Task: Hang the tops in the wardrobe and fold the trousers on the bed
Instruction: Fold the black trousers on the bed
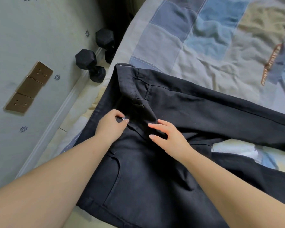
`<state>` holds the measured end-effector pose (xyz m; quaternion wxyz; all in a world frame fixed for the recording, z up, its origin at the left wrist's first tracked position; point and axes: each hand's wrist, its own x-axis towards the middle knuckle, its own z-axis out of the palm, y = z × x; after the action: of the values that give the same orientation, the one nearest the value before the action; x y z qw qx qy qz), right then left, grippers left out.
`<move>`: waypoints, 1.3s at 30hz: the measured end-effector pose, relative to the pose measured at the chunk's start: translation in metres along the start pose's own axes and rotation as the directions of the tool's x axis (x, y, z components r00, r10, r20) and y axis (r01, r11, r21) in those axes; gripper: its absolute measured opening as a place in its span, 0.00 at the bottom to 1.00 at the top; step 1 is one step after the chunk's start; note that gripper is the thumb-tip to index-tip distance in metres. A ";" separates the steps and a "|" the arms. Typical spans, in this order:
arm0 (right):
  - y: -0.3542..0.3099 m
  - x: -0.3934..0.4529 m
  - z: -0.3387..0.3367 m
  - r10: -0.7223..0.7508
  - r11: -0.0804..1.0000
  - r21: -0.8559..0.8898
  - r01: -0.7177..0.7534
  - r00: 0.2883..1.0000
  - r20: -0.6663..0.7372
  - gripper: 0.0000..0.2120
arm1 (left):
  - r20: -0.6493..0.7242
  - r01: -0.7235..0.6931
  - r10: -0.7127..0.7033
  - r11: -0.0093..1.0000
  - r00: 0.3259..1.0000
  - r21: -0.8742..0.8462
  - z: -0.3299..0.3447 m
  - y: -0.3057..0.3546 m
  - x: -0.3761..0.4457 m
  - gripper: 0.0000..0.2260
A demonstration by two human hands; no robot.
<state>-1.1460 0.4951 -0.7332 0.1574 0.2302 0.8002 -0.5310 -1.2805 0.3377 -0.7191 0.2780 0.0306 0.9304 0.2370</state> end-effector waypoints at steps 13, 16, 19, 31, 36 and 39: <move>0.009 -0.025 0.007 -0.064 0.997 0.024 0.067 0.990 -0.123 0.18 | -0.224 -0.025 -0.034 0.967 0.974 -0.254 0.013 -0.005 -0.012 0.04; 0.008 -0.028 0.004 -0.080 0.997 0.010 0.082 0.987 -0.138 0.20 | -0.305 0.003 -0.058 0.984 0.951 -0.177 0.008 -0.026 -0.025 0.05; 0.005 -0.029 -0.007 -0.100 0.995 -0.019 0.098 0.986 -0.137 0.21 | -0.281 0.094 -0.133 0.985 0.951 -0.148 0.010 -0.021 -0.030 0.08; 0.102 -0.142 -0.133 0.148 0.989 0.052 -0.139 0.943 -0.298 0.19 | -0.196 -0.355 0.349 0.935 0.916 0.002 0.089 0.099 -0.109 0.13; 0.210 -0.228 -0.237 0.272 0.955 0.001 -0.298 0.870 -0.412 0.18 | 0.013 -0.436 0.436 0.900 0.900 -0.004 0.202 0.181 -0.170 0.11; 0.272 -0.269 -0.289 0.318 0.929 -0.015 -0.370 0.818 -0.479 0.18 | 0.118 -0.463 0.461 0.886 0.880 -0.012 0.268 0.224 -0.205 0.09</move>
<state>-0.7757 0.7973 -0.6993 0.0651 0.4833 0.7867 -0.3785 -0.9817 0.6111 -0.7104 0.2676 0.2675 0.8802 0.2866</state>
